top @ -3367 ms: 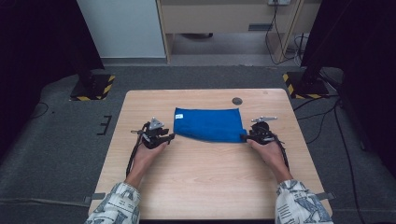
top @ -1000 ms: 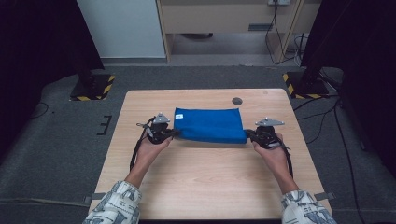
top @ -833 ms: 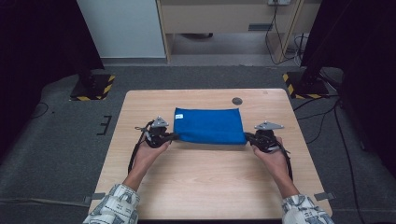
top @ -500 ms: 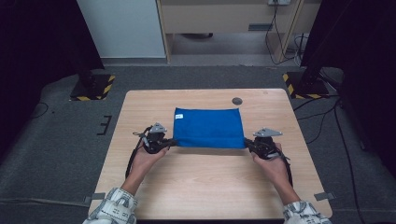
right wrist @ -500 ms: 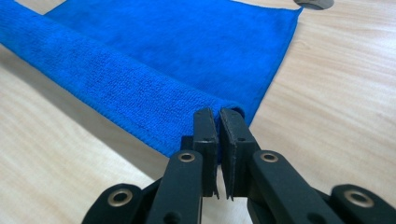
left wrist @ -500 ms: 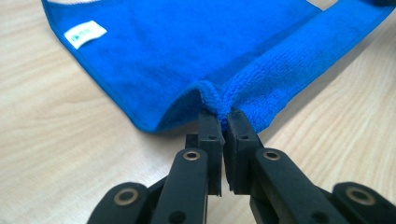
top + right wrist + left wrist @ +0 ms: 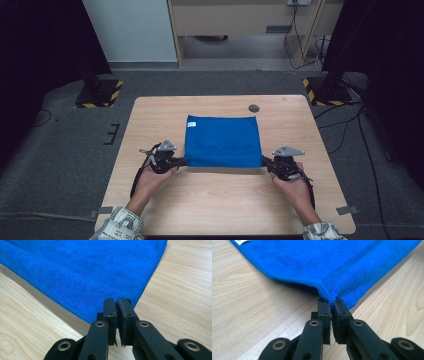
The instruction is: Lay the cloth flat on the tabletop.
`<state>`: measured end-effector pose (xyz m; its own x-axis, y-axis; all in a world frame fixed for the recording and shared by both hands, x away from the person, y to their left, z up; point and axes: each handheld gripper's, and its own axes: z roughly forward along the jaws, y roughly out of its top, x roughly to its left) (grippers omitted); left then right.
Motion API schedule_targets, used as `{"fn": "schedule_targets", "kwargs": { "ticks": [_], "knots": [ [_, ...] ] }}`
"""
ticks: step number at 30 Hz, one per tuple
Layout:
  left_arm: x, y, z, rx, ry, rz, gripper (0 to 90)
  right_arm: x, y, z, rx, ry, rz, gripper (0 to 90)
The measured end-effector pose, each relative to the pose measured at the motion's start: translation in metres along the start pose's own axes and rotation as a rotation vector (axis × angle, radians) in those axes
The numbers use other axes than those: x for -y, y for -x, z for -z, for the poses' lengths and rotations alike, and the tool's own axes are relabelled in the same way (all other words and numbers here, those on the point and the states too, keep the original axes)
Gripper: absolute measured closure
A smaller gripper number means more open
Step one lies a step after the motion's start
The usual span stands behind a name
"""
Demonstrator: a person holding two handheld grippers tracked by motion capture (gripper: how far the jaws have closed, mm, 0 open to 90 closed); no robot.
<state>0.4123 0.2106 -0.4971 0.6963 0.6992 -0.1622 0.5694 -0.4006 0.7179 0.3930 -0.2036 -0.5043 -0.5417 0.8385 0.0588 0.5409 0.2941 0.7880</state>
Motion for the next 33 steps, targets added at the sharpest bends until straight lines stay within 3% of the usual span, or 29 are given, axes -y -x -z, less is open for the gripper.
{"fn": "schedule_targets", "kwargs": {
  "ticks": [17,23,33],
  "knots": [
    [0.013,0.016,0.007,0.019,-0.057,-0.006,85.9,0.011,-0.015,0.02,-0.014,-0.026,0.006,86.5],
    [0.013,0.019,0.01,0.041,-0.062,0.009,85.9,0.016,-0.023,0.032,-0.013,-0.034,0.013,86.5],
    [0.012,0.024,0.005,0.063,-0.1,-0.005,85.5,0.026,-0.031,0.049,-0.007,-0.05,-0.001,86.6]
  ]
}}
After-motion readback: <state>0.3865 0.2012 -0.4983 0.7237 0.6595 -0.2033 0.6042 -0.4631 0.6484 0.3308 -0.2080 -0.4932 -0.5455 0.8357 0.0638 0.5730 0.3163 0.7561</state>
